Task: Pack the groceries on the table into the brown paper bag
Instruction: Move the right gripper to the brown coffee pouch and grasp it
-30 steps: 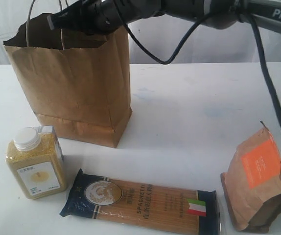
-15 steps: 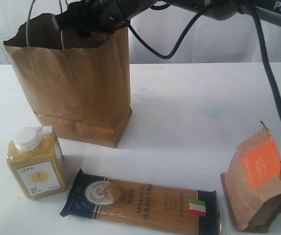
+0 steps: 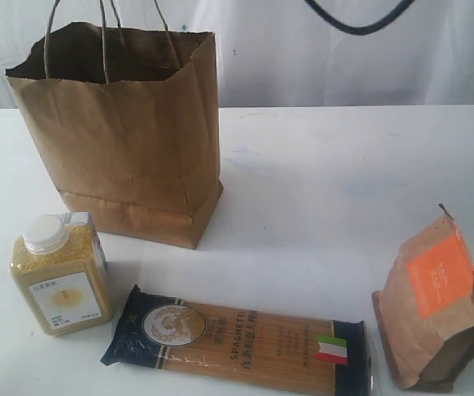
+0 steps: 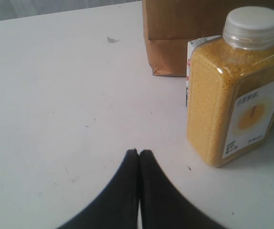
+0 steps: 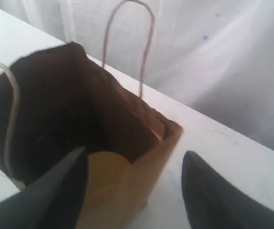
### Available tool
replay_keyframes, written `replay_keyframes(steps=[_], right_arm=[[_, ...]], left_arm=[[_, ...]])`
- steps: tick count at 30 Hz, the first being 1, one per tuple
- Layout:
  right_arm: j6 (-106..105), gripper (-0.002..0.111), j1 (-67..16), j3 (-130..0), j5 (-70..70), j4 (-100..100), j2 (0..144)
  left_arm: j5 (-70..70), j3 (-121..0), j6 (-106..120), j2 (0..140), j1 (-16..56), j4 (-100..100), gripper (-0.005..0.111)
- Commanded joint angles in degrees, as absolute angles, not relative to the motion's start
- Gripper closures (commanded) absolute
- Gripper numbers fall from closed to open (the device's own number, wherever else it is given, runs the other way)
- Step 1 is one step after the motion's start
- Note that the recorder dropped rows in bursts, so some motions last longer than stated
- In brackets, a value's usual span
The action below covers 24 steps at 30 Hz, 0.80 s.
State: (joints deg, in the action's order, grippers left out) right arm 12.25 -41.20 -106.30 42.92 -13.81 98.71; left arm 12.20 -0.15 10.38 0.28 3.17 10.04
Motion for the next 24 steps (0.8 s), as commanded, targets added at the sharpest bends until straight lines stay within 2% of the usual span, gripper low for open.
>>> replay_keyframes(steps=[1,7,15,24], right_arm=[[15.30,0.054,-40.94,-102.32,49.81,-21.06,92.42],[17.15,0.054,-40.94,-92.50,54.42,-21.99,81.43],[29.23,0.054,-40.94,-72.29,54.62,-26.71,66.99],[31.86,0.051,-40.94,-61.08,53.87,-20.60,67.53]], left_arm=[[12.04,0.00,10.43,0.00,2.95,10.13,0.107],[12.04,0.00,10.43,0.00,2.95,10.13,0.107],[12.04,0.00,10.43,0.00,2.95,10.13,0.107],[12.04,0.00,10.43,0.00,2.95,10.13,0.107]])
